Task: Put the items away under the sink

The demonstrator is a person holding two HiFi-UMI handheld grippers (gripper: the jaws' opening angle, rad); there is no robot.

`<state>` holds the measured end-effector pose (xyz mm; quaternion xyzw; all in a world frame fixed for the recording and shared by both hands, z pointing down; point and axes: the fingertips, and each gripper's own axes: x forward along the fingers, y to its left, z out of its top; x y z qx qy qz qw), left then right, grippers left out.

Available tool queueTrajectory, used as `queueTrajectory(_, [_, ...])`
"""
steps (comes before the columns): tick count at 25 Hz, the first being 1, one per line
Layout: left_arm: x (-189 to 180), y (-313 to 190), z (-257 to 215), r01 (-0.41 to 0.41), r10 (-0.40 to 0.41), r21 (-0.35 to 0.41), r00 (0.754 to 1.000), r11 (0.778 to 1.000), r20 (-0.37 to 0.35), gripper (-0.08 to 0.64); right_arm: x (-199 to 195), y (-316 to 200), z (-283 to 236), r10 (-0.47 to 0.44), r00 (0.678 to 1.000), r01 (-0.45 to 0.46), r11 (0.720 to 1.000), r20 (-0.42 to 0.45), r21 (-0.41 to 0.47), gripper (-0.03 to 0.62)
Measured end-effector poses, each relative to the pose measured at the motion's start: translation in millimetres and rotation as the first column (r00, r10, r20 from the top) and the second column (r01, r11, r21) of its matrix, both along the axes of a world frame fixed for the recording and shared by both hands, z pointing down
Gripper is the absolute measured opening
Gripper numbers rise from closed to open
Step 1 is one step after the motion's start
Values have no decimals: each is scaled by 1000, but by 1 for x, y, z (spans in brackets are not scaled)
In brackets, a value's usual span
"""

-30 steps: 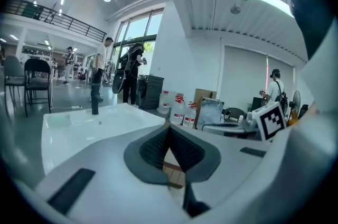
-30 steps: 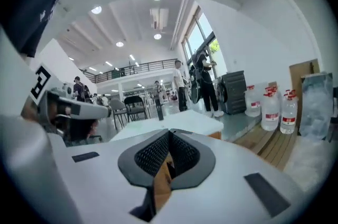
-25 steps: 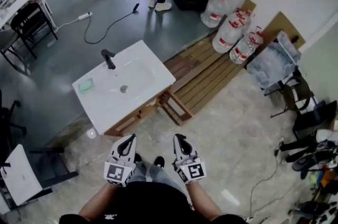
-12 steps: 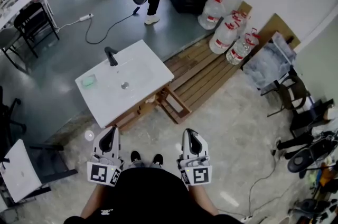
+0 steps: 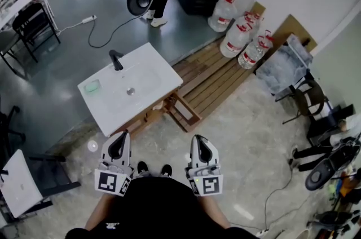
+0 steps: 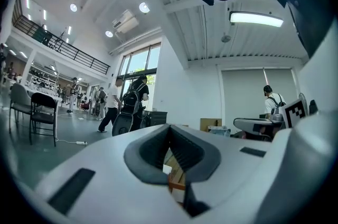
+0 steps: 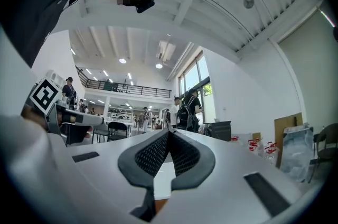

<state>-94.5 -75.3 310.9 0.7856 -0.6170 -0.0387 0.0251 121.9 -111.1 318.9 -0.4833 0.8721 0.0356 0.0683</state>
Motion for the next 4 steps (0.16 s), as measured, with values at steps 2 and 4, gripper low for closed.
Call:
queueTrajectory(2, [3, -2, 0, -6, 6, 3, 1000, 1000, -3, 6, 2, 0, 2, 3, 1000, -3, 1000, -2, 2, 11])
queueTrajectory(4, [7, -3, 0, -13, 13, 6, 1000, 1000, -5, 6, 3, 0, 2, 5, 1000, -5, 1000, -2, 4, 11])
